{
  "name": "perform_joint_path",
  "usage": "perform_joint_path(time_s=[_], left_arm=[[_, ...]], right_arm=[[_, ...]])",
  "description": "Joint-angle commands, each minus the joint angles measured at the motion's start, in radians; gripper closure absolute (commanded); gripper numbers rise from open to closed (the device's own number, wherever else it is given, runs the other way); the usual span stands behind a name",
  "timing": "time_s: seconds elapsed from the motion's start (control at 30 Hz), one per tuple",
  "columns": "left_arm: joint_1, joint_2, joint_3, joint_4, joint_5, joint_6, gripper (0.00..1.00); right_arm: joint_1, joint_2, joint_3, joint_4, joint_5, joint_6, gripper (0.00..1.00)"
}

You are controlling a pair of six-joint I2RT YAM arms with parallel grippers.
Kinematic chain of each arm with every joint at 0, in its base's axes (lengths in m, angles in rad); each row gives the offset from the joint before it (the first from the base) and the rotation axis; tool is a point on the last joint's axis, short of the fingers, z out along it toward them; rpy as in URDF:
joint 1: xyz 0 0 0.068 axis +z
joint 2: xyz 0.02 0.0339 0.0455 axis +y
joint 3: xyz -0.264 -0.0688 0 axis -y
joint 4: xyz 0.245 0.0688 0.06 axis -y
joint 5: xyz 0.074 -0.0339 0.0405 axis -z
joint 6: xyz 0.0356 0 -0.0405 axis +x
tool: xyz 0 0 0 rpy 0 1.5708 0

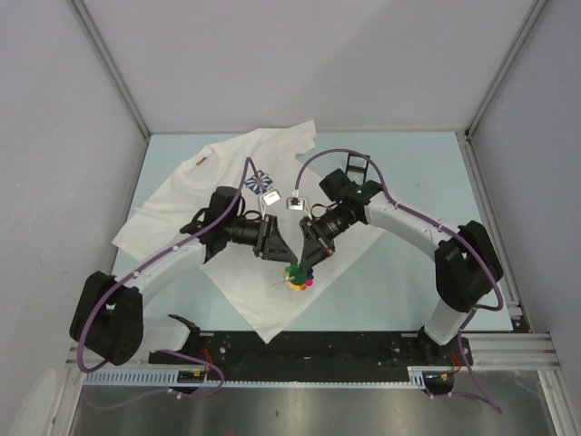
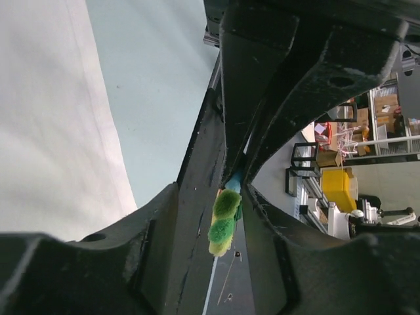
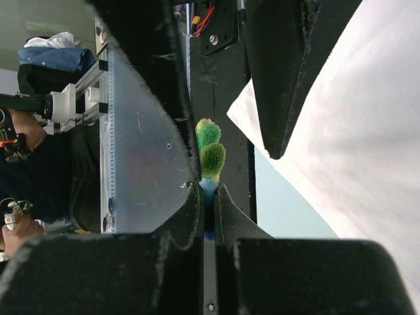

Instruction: Remove the brooch from the garment

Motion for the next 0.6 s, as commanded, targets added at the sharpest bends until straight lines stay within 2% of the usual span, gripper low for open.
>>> perform_joint_path(time_s=[0.0,0.17,0.47,0.57], left_arm=[[-0.006,-0.011,-0.013,0.082,0.066,-0.009,0.57],[-0.02,-0.009,-0.02,0.085,0.087,-0.005,0.6],[-0.034,-0.012,-0.04,0.1,0.109,-0.015,0.58],[-0.044,-0.001,-0.037,0.132,0.117,-0.026,0.64]], right_arm=[[-0.005,-0.046,-0.009,0.003,-0.008,-0.001,1.0],[-0.005,-0.046,-0.012,0.01,-0.011,-0.005,1.0],[-0.032,-0.065,-0.027,0.027,-0.017,0.004,1.0],[-0.023,-0.065,-0.029,0.038,-0.023,0.013,1.0]])
